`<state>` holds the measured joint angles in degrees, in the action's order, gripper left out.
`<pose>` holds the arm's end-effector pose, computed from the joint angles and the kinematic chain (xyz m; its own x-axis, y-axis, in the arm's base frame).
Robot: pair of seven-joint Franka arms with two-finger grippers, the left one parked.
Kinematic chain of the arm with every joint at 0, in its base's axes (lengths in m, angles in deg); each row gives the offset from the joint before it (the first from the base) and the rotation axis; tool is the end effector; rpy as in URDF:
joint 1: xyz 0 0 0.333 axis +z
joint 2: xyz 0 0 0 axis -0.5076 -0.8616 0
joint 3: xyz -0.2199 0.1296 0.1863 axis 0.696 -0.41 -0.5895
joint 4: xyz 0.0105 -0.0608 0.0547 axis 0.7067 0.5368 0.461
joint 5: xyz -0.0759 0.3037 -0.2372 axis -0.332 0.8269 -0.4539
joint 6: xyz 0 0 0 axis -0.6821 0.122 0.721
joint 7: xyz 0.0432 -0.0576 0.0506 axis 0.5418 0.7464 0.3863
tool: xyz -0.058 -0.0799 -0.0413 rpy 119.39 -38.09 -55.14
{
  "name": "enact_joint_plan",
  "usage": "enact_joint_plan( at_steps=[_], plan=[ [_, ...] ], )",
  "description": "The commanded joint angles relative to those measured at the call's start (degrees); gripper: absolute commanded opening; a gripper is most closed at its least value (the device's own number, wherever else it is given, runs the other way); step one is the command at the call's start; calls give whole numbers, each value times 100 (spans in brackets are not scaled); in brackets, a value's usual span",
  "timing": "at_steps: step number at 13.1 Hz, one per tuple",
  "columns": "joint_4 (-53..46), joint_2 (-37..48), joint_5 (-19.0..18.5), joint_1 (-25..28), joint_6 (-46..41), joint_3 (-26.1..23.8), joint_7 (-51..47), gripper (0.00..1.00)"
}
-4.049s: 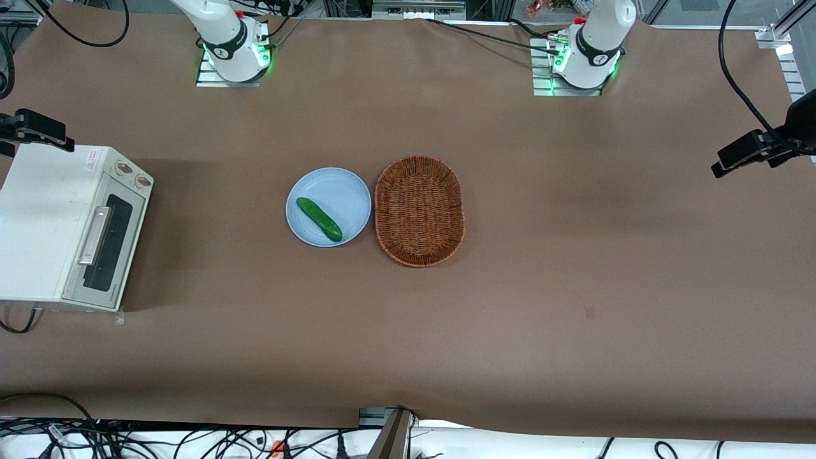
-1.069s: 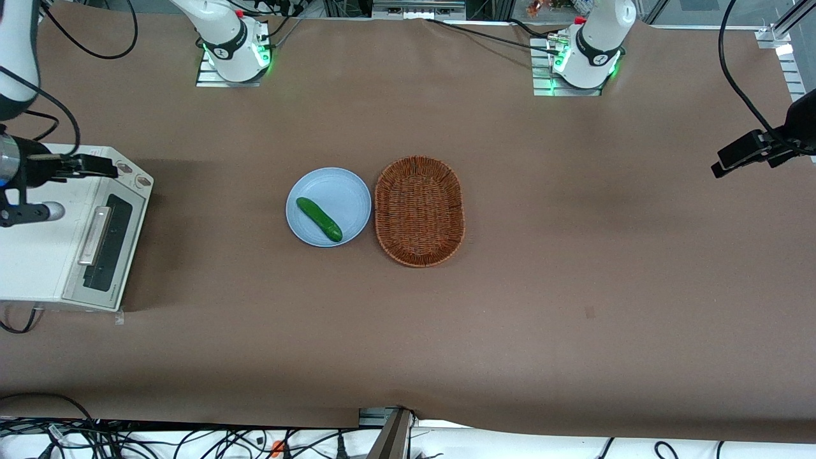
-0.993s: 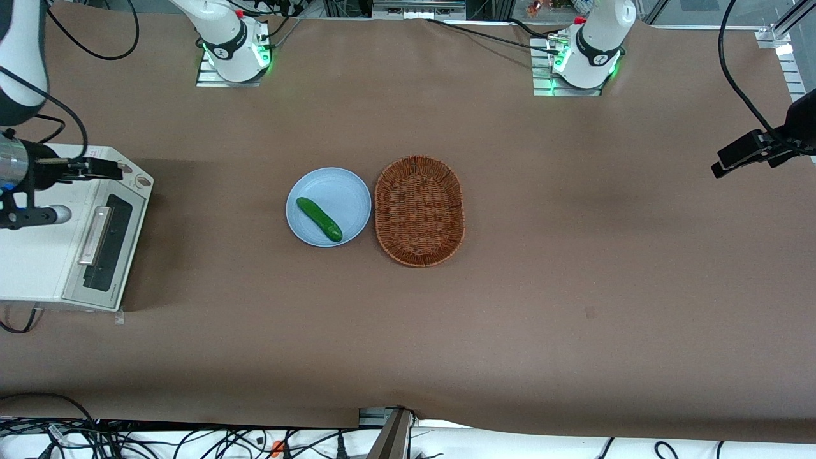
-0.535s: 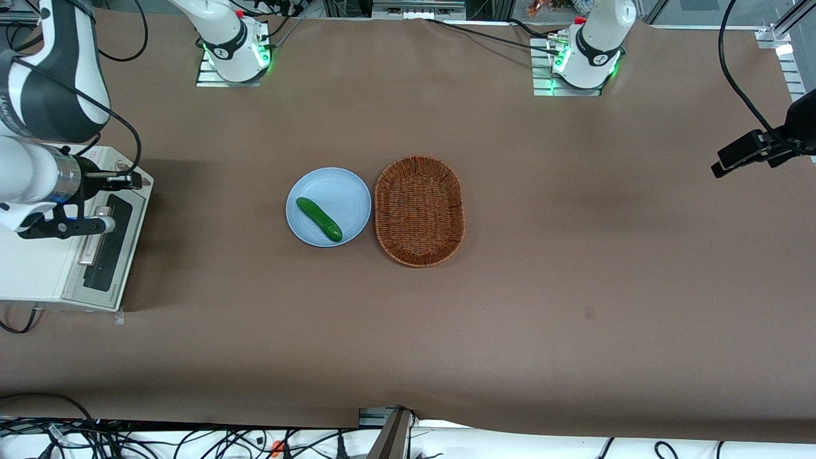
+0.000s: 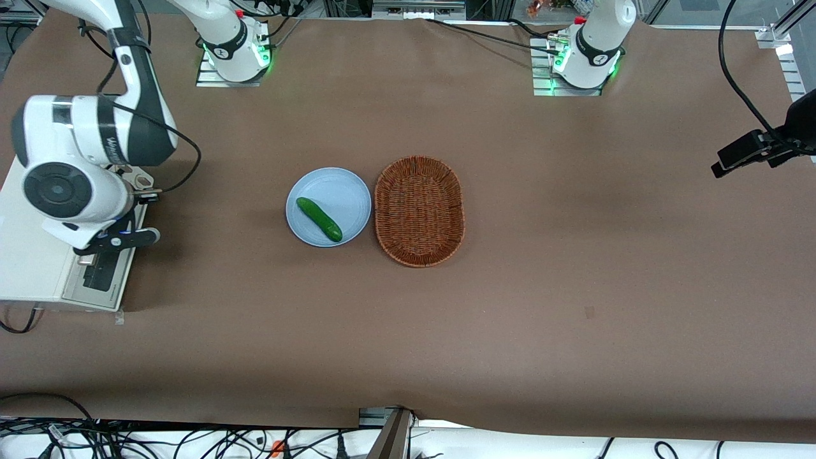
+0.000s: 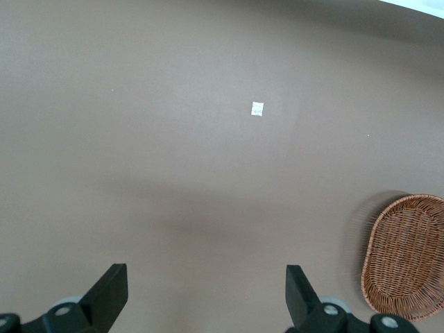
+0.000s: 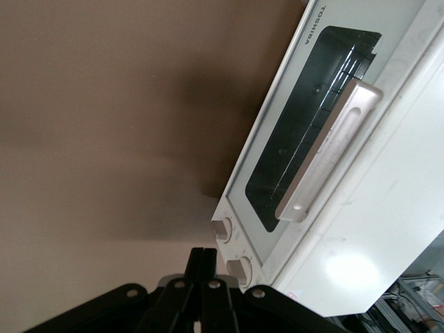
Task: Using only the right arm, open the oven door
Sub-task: 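Move the right gripper down to the toaster oven's door handle, then close the right gripper on the silver door handle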
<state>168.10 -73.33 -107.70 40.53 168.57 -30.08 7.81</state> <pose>0.6125 0.0226 0.3918 0.9014 0.1739 -0.3966 0.3211 -0.8829 0.3426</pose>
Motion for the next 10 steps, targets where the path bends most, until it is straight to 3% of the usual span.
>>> enact_joint_plan(
  at_steps=[1, 5, 10],
  plan=[
    [88, -163, -513, -19, 203, 29, -38, 0],
    [70, -418, -1288, -62, 256, 29, 58, 0],
    [70, -542, -1614, -326, 537, 38, 471, 0]
  ],
)
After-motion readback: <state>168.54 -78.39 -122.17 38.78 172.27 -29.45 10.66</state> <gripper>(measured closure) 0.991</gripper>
